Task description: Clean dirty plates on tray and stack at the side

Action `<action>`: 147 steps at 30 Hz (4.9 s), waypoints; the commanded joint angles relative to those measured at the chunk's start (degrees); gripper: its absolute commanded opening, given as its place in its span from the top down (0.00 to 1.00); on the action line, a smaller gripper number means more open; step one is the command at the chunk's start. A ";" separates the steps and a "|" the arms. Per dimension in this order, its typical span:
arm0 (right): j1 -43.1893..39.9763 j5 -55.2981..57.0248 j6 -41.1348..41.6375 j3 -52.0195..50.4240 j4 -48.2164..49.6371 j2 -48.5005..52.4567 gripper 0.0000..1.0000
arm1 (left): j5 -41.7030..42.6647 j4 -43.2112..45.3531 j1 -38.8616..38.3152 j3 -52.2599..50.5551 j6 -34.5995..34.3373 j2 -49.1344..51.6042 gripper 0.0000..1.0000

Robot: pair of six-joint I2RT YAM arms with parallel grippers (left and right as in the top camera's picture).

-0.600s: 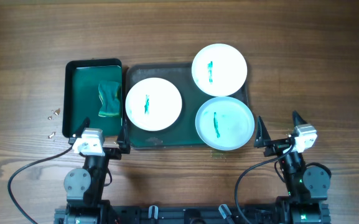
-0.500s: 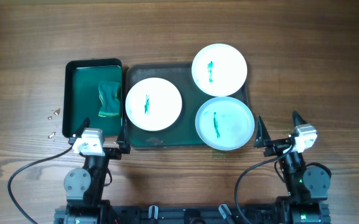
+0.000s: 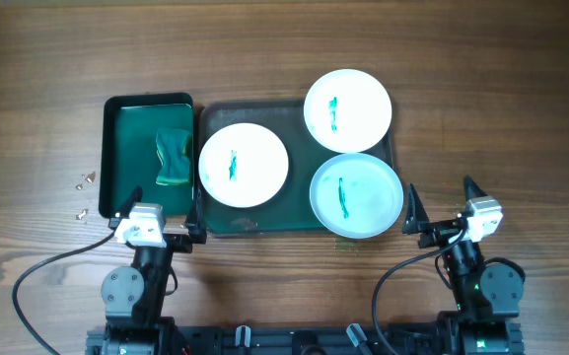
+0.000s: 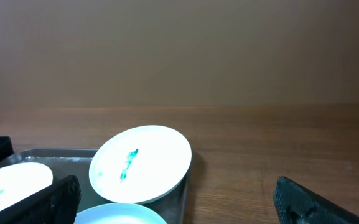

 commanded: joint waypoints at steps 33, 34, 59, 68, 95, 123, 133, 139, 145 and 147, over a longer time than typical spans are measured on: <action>0.28 0.85 -0.35 -0.04 0.24 -0.46 0.00 | -0.57 0.02 -0.35 -0.46 -0.28 -0.44 0.00; 0.28 0.85 -0.35 -0.04 0.26 -0.46 0.00 | -0.57 0.04 -0.35 -0.46 -0.28 -0.44 0.00; 0.28 -3.08 -0.35 15.78 0.07 13.68 0.00 | -1.42 -8.15 -0.35 19.78 -0.28 14.86 0.00; 0.28 -10.38 -0.39 40.06 -16.22 39.63 0.00 | -1.38 -28.15 -0.35 50.31 -0.33 44.11 0.00; 0.39 -20.28 9.68 72.28 -50.42 83.97 0.00 | 12.59 -61.81 -0.46 88.48 -4.44 86.14 0.00; 32.11 -3.06 21.55 85.42 -36.92 117.72 0.70 | -12.13 -62.36 -0.44 88.46 -21.35 91.84 0.11; 34.25 1.03 23.82 85.40 -36.57 122.16 0.77 | -12.13 -62.40 -0.44 88.41 -21.35 92.00 0.12; 34.18 0.37 21.94 87.36 -36.20 120.93 0.83 | -12.13 -62.16 -0.44 88.41 -21.38 92.37 0.11; 33.86 5.42 21.53 89.26 -40.41 117.68 0.83 | -12.09 -62.23 -0.44 88.39 -21.38 93.72 0.07; 33.68 6.27 21.73 89.09 -41.86 117.77 0.83 | -12.09 -62.23 -0.46 88.39 -21.38 94.36 0.07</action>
